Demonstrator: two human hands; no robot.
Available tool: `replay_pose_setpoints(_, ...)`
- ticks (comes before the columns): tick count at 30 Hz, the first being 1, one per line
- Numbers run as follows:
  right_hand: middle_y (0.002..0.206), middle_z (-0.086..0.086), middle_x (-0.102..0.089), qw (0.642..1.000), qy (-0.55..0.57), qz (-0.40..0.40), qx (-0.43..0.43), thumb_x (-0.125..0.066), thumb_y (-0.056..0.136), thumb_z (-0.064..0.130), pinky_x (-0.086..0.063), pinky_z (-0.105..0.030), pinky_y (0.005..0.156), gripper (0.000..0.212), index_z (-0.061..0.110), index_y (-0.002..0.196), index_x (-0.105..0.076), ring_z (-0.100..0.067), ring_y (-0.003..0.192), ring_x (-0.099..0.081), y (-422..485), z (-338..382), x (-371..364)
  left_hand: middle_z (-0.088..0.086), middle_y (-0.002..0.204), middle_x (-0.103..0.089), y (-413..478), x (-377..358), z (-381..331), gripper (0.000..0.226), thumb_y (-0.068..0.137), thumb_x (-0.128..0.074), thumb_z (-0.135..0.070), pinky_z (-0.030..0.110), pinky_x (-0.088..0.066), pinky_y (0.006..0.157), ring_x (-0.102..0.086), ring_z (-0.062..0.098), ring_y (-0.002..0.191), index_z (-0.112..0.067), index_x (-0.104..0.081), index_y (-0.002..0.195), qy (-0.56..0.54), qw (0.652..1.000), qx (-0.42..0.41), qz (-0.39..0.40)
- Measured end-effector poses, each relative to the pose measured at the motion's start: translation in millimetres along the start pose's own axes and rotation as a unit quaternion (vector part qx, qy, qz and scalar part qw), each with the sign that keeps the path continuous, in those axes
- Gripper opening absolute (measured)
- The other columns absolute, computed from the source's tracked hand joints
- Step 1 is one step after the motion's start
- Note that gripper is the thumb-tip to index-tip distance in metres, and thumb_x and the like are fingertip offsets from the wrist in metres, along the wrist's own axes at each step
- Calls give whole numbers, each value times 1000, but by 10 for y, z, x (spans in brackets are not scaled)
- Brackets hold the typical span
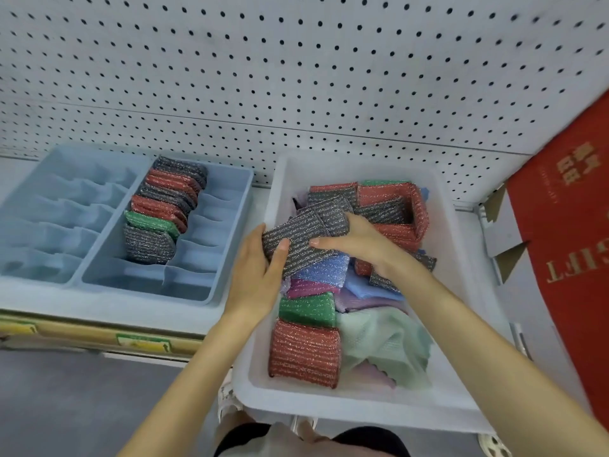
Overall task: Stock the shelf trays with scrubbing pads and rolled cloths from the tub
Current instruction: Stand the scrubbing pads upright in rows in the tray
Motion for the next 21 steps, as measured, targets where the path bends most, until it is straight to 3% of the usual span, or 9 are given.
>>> replay_pose_setpoints(3,131,6,-54,999,16,-8,-45,-87,56,43,-40,-39,103,97,17,137,-40,-17,120,-52,-1,-71,-36,6,144,-42,19,-10,32,60,96,-48,-37,34,-31,110,-41,20,131,-11,-28,146,-7,1000,7,6)
replay_pose_setpoints(5,128,6,-59,997,13,32,-72,-87,41,60,-43,-39,100,105,22,131,-48,-18,116,-55,9,-130,-101,6,144,-43,24,-15,49,62,95,-50,-35,41,-34,110,-41,21,131,-10,-26,147,-12,1000,13,11)
replay_pose_setpoints(7,118,7,-63,995,2,44,-92,-85,44,62,-44,-33,93,91,22,121,-58,-16,110,-57,1,-155,-126,7,144,-44,26,-19,60,63,95,-50,-34,43,-35,109,-42,22,131,-10,-25,147,-14,1000,20,14)
replay_pose_setpoints(10,102,7,-67,995,44,24,-88,-85,62,39,-44,-27,87,52,18,104,-63,-14,102,-60,-13,-186,-146,7,143,-44,26,-15,55,61,96,-50,-32,40,-36,108,-44,23,129,-10,-26,147,-2,1000,22,11)
replay_pose_setpoints(13,105,3,-71,994,82,17,-71,-83,67,24,-45,-36,98,46,16,109,-65,-16,103,-64,-59,-222,-194,7,153,-30,4,-19,13,62,96,-51,-31,35,-26,114,-29,21,140,-9,-25,148,58,998,0,4)
replay_pose_setpoints(16,99,1,-73,992,113,-21,-45,-78,71,8,-49,-40,96,34,13,103,-68,-18,96,-67,-125,-224,-166,6,158,-17,-39,-40,-83,59,96,-51,-28,35,-19,118,-15,21,145,-9,-29,147,105,993,-48,2)
replay_pose_setpoints(19,94,-3,-74,985,157,-65,-14,-76,70,0,-54,-38,88,32,9,99,-66,-19,89,-69,-239,-129,-70,5,155,-26,-74,-60,-192,59,97,-47,-28,29,-21,114,-22,19,143,-13,-24,149,101,992,-77,21)
replay_pose_setpoints(21,92,-1,-74,981,177,-83,13,-75,71,0,-55,-29,78,30,10,98,-67,-14,85,-70,-340,-27,18,-3,150,-35,-88,-33,-281,65,96,-49,-29,27,-30,110,-36,13,136,-19,-16,151,4,998,-56,19)
Point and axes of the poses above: each hand's wrist, its own y-axis towards the middle knuckle, its own x-axis out of the back of the hand, z = x × y, the point moved 5 cm from there along y, towards the middle knuckle
